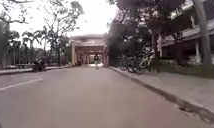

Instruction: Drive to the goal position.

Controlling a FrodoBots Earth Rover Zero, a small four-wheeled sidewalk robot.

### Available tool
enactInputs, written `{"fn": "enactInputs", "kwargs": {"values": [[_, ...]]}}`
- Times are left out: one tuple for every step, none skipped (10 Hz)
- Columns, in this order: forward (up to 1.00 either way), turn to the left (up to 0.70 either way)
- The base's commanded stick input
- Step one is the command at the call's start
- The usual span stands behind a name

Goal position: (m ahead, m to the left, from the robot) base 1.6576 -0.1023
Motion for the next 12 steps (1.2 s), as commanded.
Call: {"fn": "enactInputs", "kwargs": {"values": [[1.0,0.0],[1.0,0.0],[1.0,0.0],[1.0,0.0],[1.0,0.0],[1.0,0.0],[1.0,0.0],[1.0,0.0],[1.0,0.0],[1.0,0.0],[1.0,0.0],[1.0,0.0]]}}
